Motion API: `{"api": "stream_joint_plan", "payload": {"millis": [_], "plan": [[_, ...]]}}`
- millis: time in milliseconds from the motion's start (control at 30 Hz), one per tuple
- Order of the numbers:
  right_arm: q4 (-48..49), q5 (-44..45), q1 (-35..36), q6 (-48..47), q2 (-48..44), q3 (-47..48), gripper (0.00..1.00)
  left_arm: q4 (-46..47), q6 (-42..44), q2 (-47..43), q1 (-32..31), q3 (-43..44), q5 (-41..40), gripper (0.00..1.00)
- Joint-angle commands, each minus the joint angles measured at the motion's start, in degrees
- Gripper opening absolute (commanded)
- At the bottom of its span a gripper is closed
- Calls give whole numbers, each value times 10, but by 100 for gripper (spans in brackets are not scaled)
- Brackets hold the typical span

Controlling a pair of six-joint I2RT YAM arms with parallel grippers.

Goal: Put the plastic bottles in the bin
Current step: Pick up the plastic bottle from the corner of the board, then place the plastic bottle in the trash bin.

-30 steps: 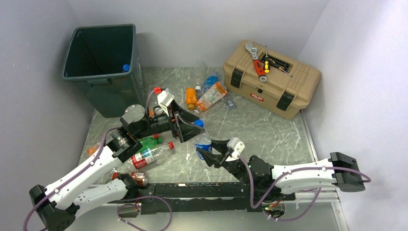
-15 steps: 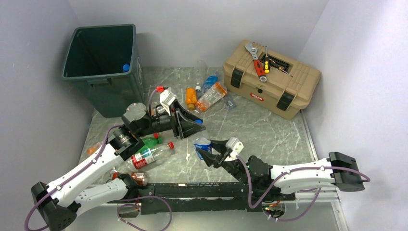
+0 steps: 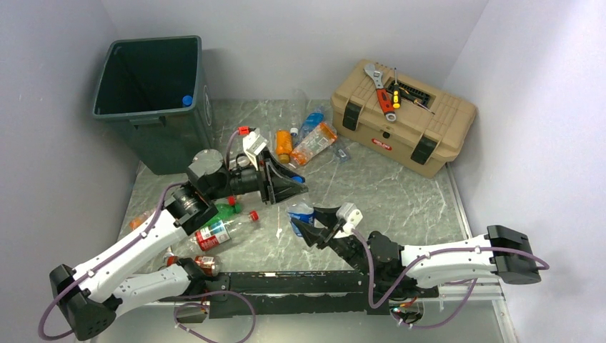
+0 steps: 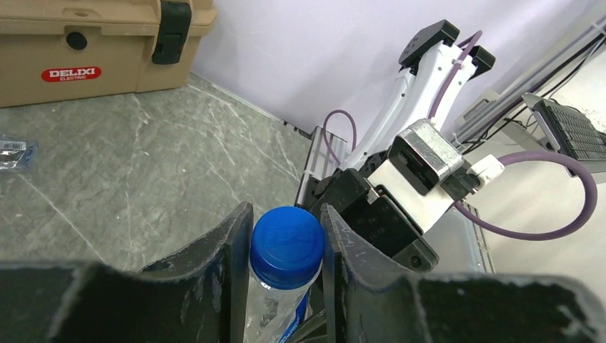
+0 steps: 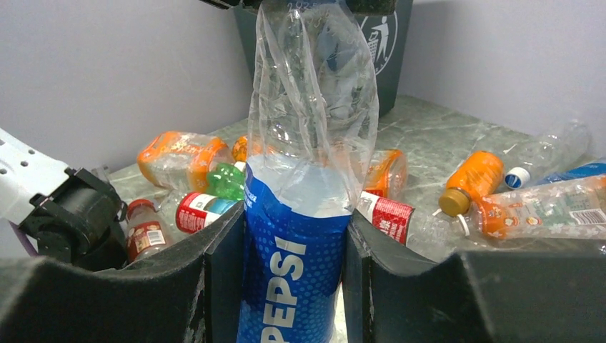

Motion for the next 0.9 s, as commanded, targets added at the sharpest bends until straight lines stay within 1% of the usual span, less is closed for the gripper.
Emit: {"api": "stream_joint_plan", "payload": {"millis": [0,67,100,133,233,267,300,367,433,533,633,700,767,833,867], "plan": [[9,15,2,22,-1,33,23,-22,10,4,-11,32,-3,0],[-46,23,2,41,-10,49,57,-45,27,-10,-11,39,-33,0],[-77,27,2,49,-18,59,83,-65,40,-17,-11,47,-57,0],[-107,31,2,70,-25,68,99,-86,54,-25,-11,57,-85,0],[-187,26,2,101,-61,92,100,-177,109,-40,-11,110,-170,0],[-219,18,2,108,-75,103,100,-206,134,-40,-11,151,-211,0],[-263,10,1,114,-89,121,100,-228,160,-36,-11,175,-234,0],[-345,6,-1,130,-112,161,100,-287,220,-21,-11,267,-320,0],[-404,-1,-2,142,-134,189,100,-304,281,-2,-11,339,-406,0],[-436,-8,-4,152,-166,192,100,-257,381,24,-11,413,-513,0],[-421,22,-4,158,-197,152,100,-157,485,56,-11,457,-596,0],[-410,43,-5,168,-215,127,100,-105,561,96,-10,493,-619,0],[-399,53,-6,173,-232,104,100,-81,617,145,-6,544,-635,0],[-397,57,-8,180,-240,89,100,-97,638,202,24,608,-635,0],[-398,56,-8,183,-241,85,100,-122,619,228,58,645,-620,0]]}}
